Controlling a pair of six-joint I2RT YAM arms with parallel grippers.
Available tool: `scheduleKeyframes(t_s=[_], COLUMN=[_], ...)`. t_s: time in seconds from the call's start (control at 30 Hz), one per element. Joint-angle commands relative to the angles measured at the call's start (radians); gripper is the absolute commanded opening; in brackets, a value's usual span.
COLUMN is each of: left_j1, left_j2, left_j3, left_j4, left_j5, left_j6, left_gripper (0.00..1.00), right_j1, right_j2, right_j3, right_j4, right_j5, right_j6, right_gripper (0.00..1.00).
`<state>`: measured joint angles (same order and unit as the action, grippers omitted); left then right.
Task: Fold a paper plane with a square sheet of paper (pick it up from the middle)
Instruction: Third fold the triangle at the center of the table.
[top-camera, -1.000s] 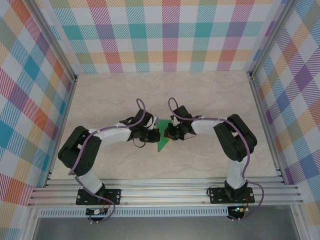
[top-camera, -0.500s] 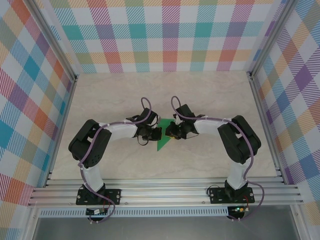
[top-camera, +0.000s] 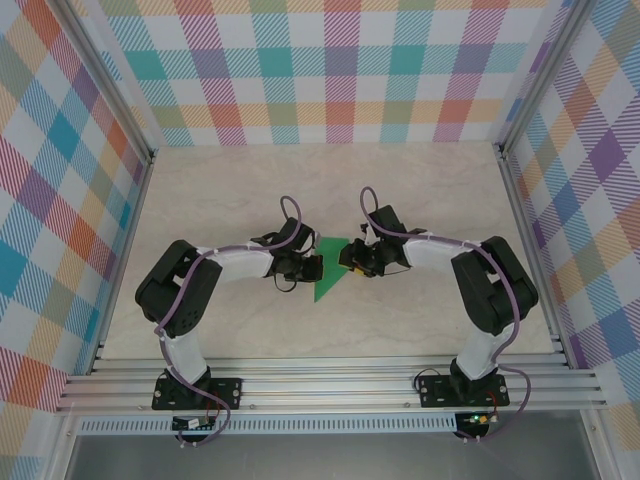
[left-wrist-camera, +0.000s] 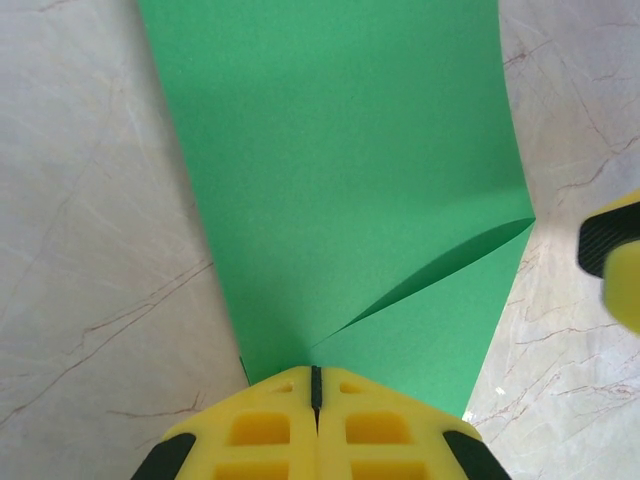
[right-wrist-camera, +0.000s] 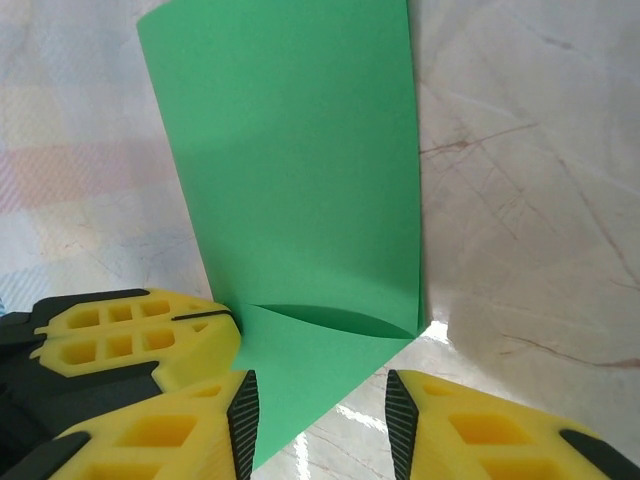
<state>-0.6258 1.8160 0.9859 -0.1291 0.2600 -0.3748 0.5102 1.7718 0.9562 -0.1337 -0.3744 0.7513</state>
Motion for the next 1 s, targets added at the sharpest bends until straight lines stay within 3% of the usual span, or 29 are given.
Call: scheduleKeyframes(t_s=[0.0,0.27,0.63,0.87,0.97], left_j1=[-0.002,0.016,0.022,0.021,0.021], left_j2=[-0.021,-0.056,-0.017,-0.043,-0.08], left_j3=[-0.03,-0.03,-0.023,-0.018,-0.028], left_j4=[-0.019,0.006,0.016,0.005,-0.001], left_j5=[-0.025,-0.021,0.025,0.025,0.017], left_j6=[-0.012,-0.016,-0.014,-0.012,-0.013], left_gripper=[0.01,0.07,0.06,0.09,0.16], right_j1=[0.002,0.001,0.003,0.002,0.002], right_j2=[0.033,0.034,0.074,0.097,0.099], right_j3=[0.001,-0.007,0.025,0.047,0.046], right_j4=[0.019,0.026,0.087,0.09,0.088], right_j5=[-0.037,-0.029,-0.111,-0.145,-0.144], right_j6=[0.017,0.024,0.033,0.013,0.012], right_gripper=[0.41,0.43,0.4,0.21,0.16])
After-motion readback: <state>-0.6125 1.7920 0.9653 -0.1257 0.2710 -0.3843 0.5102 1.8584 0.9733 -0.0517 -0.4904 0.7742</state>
